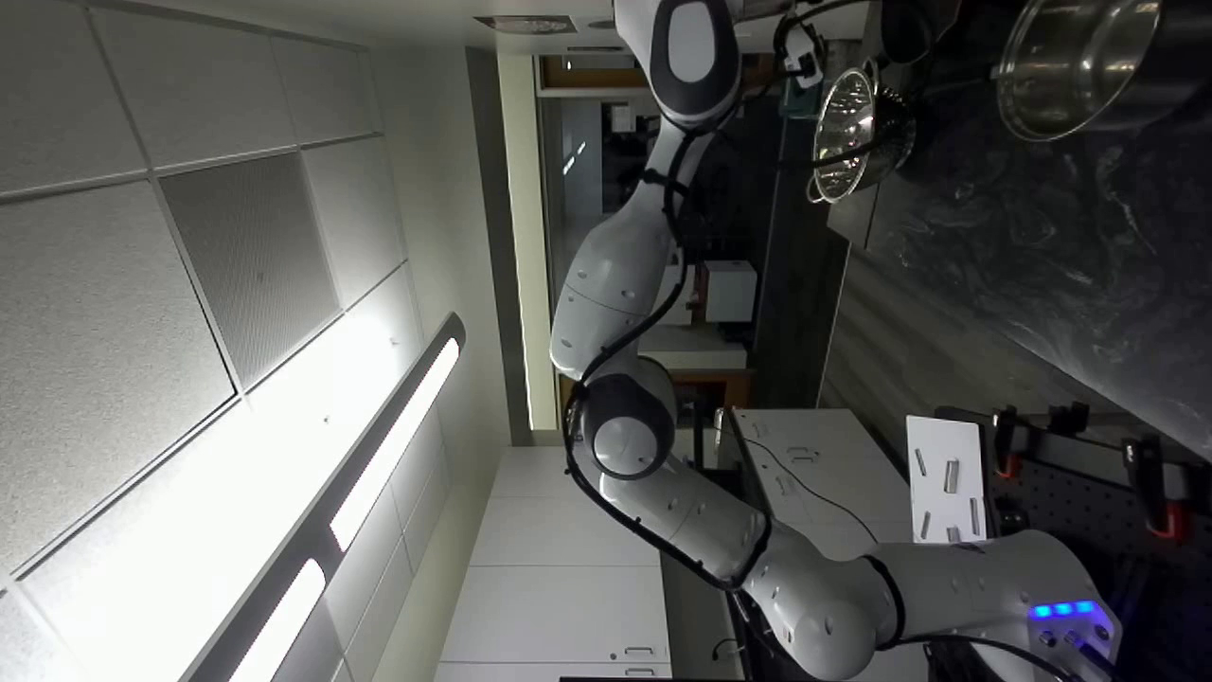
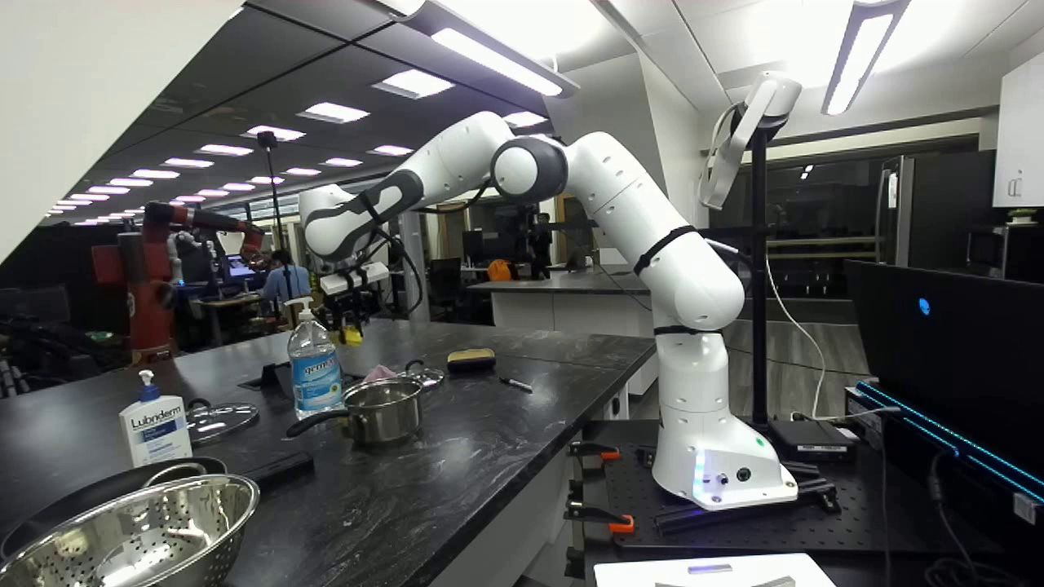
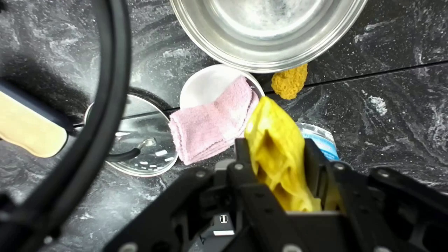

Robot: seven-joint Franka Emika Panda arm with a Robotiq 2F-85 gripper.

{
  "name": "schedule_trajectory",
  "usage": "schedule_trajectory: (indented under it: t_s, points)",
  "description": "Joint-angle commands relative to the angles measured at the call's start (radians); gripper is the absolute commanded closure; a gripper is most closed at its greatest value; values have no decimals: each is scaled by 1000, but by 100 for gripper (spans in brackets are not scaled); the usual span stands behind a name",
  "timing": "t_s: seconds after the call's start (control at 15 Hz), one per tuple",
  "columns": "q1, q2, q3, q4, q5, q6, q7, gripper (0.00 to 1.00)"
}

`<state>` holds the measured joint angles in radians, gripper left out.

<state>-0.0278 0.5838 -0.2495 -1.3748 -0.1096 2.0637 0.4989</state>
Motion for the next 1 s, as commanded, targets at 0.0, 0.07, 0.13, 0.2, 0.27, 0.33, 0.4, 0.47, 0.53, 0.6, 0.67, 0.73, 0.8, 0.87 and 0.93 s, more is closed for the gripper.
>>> schedule_trajectory:
  t_s: [0.0, 0.07, 0.13, 0.2, 0.27, 0.33, 0.4, 0.47, 0.53, 0.6, 0.67, 0.73, 0.8, 0.87, 0.93]
  points:
    - [26, -175, 16, -232, -41, 74, 7, 85]
    - [25, -192, 23, -258, -36, 73, 9, 85]
    - [25, -208, 30, -284, -36, 71, 5, 85]
    - [26, -226, 36, -310, -36, 68, 5, 85]
    - [24, -235, 42, -332, -34, 72, 3, 85]
    - [21, -244, 48, -350, -30, 71, 1, 85]
    - [18, -249, 52, -363, -25, 69, 0, 85]
    - [16, -256, 55, -377, -24, 66, -3, 85]
    - [14, -257, 57, -387, -22, 67, -3, 85]
    - [13, -259, 58, -397, -23, 69, -2, 85]
    - [13, -257, 59, -403, -22, 67, -2, 85]
    - [12, -256, 60, -410, -21, 65, -4, 85]
    - [11, -254, 61, -417, -19, 62, -8, 85]
    - [10, -252, 62, -422, -18, 61, -9, 85]
    - [9, -248, 62, -426, -17, 60, -12, 85]
